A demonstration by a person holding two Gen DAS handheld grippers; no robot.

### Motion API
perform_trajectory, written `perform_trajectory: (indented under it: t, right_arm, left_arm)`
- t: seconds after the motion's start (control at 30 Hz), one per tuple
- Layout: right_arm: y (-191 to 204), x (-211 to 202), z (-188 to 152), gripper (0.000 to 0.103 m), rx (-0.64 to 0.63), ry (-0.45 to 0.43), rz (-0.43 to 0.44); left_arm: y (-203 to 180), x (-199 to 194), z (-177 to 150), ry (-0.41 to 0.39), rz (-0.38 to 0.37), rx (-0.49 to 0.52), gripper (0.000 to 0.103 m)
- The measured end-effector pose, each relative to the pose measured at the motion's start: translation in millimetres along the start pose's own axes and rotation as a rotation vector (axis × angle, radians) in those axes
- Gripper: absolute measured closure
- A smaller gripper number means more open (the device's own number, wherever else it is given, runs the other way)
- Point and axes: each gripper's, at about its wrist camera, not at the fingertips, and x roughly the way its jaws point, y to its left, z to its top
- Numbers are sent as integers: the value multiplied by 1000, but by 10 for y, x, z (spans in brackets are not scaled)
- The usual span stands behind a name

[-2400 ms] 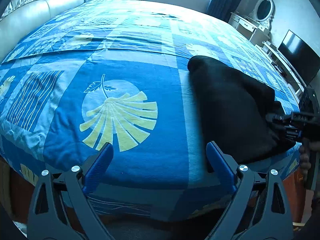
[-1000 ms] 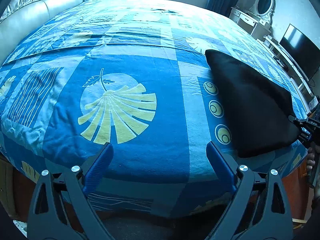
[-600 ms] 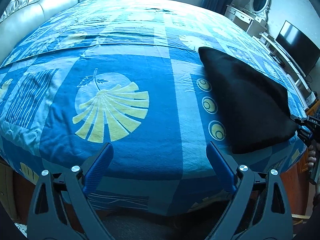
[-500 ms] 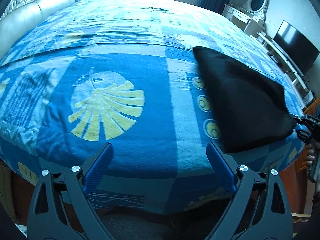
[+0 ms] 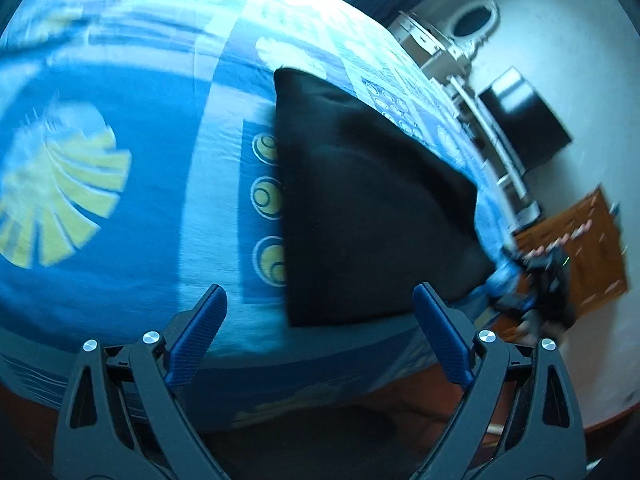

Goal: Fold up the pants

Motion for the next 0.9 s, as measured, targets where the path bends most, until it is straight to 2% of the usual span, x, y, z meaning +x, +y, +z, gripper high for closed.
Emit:
perform_trajectory:
  t: [0.1, 0.23, 0.37, 0.4, 0.47, 0.53, 0.6, 0.77, 0.9]
  right_arm:
    - [-20, 106, -16, 23, 9, 22, -7]
    - [8, 196, -21, 23, -16, 40, -24]
    - [22, 238, -32, 20, -11, 34, -2]
    - [26, 256, -31, 20, -15, 37, -2]
    - [62, 287, -32, 23, -40, 40, -25]
    - [121, 308, -47, 35, -89, 43, -91]
    - [192, 341, -64, 45, -134, 43, -129]
    - [228, 349, -89, 51, -136, 29, -128]
    - [272, 346, -111, 53, -141, 27, -122]
  left_arm:
    - [59, 118, 49, 20, -59, -72, 9]
    - [41, 247, 93, 45, -85, -85, 9]
    - [22, 403, 118, 72, -130, -117, 9]
    - [23, 437, 111, 77, -140, -126, 12]
    - [8, 500, 114, 87, -138, -127, 27]
    - [-9, 560, 120, 95, -119, -125, 38]
    - [-69, 587, 130, 95, -68, -87, 43]
    - [-191, 544, 154, 72, 11, -43, 50]
    - [-228, 512, 177, 68, 41, -31, 55]
